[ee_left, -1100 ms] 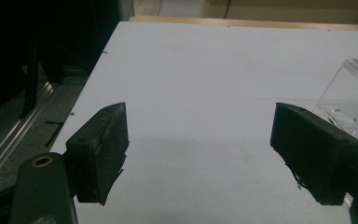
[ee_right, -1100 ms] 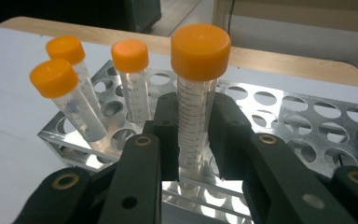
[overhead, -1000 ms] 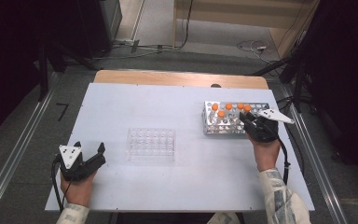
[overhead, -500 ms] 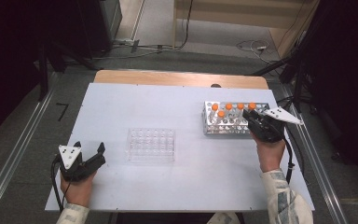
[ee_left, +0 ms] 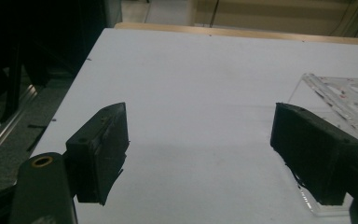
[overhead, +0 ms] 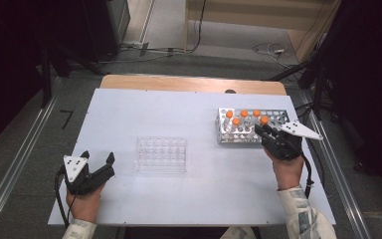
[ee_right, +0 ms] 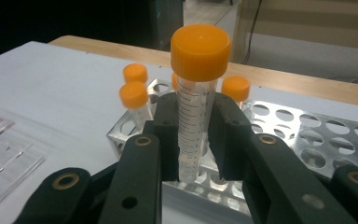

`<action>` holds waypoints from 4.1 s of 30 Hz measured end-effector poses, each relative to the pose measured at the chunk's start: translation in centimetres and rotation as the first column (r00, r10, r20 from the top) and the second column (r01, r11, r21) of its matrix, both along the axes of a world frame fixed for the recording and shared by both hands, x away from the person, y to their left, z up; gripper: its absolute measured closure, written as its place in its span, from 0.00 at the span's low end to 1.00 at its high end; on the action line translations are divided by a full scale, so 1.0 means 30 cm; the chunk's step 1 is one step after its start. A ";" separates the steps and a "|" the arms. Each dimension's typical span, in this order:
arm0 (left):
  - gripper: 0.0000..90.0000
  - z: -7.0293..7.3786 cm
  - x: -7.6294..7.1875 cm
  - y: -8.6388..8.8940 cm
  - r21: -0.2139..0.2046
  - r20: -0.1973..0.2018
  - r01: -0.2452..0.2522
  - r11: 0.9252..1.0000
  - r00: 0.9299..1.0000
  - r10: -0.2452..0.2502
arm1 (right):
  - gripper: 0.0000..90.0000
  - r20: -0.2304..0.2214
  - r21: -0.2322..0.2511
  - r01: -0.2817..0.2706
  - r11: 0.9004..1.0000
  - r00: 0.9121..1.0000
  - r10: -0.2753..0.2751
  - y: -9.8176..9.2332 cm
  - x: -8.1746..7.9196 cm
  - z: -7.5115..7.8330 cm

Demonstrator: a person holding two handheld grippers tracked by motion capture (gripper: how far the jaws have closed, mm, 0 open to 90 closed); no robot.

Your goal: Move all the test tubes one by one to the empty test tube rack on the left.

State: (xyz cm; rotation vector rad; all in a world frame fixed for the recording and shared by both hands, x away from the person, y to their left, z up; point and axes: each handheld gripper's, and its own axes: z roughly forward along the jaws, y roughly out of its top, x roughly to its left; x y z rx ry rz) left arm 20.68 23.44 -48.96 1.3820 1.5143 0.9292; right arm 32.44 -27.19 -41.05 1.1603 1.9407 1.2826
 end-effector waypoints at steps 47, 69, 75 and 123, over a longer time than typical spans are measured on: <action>0.23 0.095 0.013 -0.314 0.001 0.042 0.314 0.949 0.949 -0.314 | 0.80 -0.080 -0.087 -0.225 0.970 0.973 0.219 0.208 -0.118 -0.107; 0.24 0.133 0.094 -0.524 0.019 0.021 0.459 0.888 0.888 -0.460 | 0.80 -0.086 -0.104 -0.293 0.951 0.955 0.285 0.283 -0.135 -0.122; 0.25 0.146 0.104 -0.568 0.025 0.026 0.489 0.872 0.872 -0.489 | 0.80 -0.091 -0.116 -0.322 0.939 0.945 0.313 0.316 -0.148 -0.128; 0.78 0.272 0.093 -0.597 -0.005 0.103 0.597 0.802 0.798 -0.593 | 0.28 -0.086 -0.060 -0.363 0.930 0.930 0.357 0.341 -0.190 -0.111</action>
